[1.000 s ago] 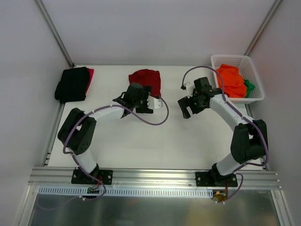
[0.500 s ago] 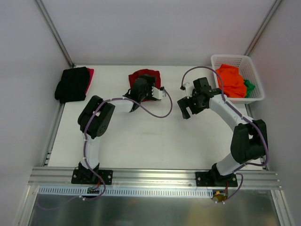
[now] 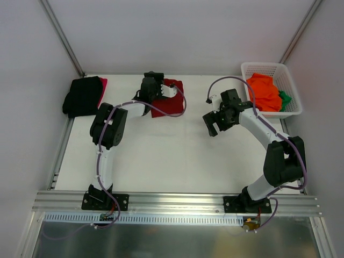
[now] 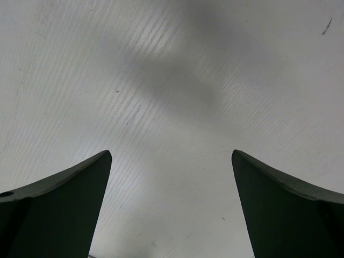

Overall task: Fold and stack the t-shirts
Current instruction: Fold the tshirt

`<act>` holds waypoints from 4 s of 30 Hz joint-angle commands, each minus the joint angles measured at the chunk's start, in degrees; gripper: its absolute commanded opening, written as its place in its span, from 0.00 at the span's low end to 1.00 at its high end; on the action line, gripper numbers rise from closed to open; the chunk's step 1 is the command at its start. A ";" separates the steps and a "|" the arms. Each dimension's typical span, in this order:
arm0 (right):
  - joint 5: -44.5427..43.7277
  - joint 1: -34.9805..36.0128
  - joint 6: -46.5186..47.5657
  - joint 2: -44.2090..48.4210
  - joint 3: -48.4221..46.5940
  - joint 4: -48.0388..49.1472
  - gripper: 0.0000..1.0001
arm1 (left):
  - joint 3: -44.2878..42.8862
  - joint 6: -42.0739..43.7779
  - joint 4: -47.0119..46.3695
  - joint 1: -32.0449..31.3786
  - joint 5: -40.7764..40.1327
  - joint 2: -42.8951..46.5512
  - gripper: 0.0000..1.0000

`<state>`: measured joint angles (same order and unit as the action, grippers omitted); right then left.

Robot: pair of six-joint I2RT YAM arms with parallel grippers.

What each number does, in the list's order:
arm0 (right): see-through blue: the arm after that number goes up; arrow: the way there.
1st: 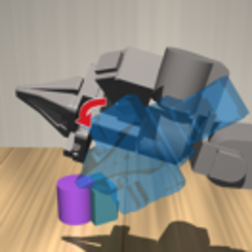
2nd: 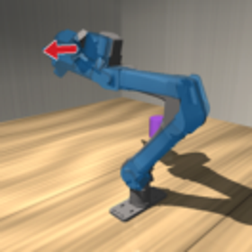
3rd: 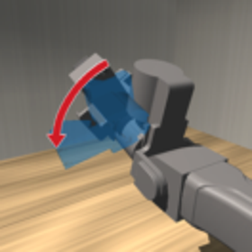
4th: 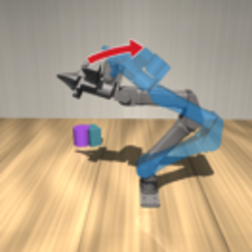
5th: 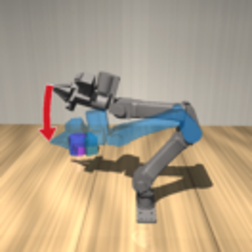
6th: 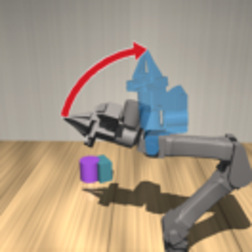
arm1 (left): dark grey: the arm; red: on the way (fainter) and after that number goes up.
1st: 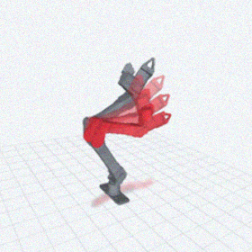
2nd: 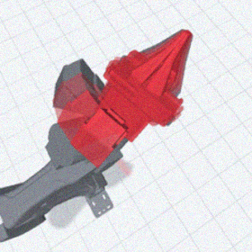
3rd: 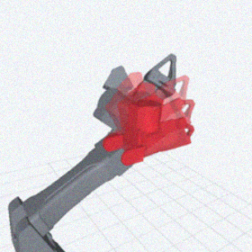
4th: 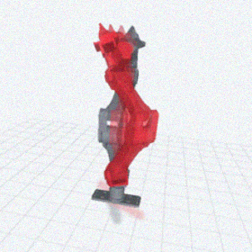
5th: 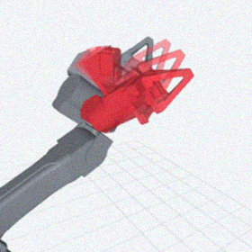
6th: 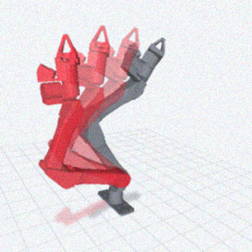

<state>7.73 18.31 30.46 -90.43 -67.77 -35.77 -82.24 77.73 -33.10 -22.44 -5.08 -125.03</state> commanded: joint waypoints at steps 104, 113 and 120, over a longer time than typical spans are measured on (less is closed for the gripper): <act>-0.34 0.15 -0.31 2.10 0.27 -0.27 0.99 | -13.65 -1.63 0.68 -8.33 -18.03 -4.18 0.99; -0.17 0.15 -0.40 2.10 0.27 -0.27 0.99 | -15.14 6.99 -7.67 -1.22 -18.21 -5.38 0.99; 0.18 0.15 -0.49 1.84 0.09 -0.27 0.99 | -25.15 10.94 -6.89 4.59 -18.21 -19.79 0.99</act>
<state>7.35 18.57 30.50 -90.70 -67.57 -36.25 -102.96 84.90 -39.94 -19.14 -22.41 -137.19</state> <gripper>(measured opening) 0.993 0.987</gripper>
